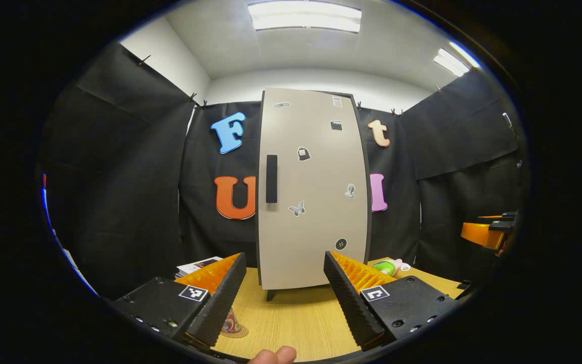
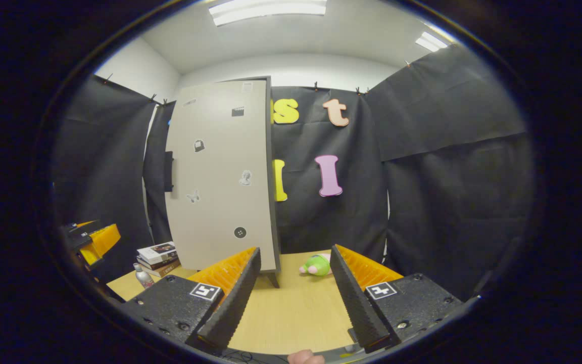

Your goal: Open the cabinet door with the right hand, grasp the bottle in the cabinet with the left hand and place it on the coaster, then close the cabinet door with the right hand.

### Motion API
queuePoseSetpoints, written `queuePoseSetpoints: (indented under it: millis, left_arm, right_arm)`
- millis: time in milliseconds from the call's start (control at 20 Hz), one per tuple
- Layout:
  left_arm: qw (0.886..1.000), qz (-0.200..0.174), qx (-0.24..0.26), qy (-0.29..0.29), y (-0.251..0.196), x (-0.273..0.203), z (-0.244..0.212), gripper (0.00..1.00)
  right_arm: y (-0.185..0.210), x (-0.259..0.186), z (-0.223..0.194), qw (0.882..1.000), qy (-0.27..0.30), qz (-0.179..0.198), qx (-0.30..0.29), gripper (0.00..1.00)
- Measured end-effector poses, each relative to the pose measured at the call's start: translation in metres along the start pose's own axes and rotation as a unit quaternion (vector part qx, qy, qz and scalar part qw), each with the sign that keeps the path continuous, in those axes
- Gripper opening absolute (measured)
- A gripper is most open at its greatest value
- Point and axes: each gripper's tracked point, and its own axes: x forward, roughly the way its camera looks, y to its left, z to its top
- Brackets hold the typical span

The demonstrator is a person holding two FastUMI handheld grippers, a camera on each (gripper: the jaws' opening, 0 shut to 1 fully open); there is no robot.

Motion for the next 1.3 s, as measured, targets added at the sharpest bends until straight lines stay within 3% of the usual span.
queuePoseSetpoints:
  millis: [1300]
  left_arm:
    - [1.000, -0.001, -0.006, -0.003, 0.005, -0.001, 0.003, 0.94]
  right_arm:
    - [0.020, 0.007, 0.008, 1.000, -0.015, 0.020, 0.001, 0.90]
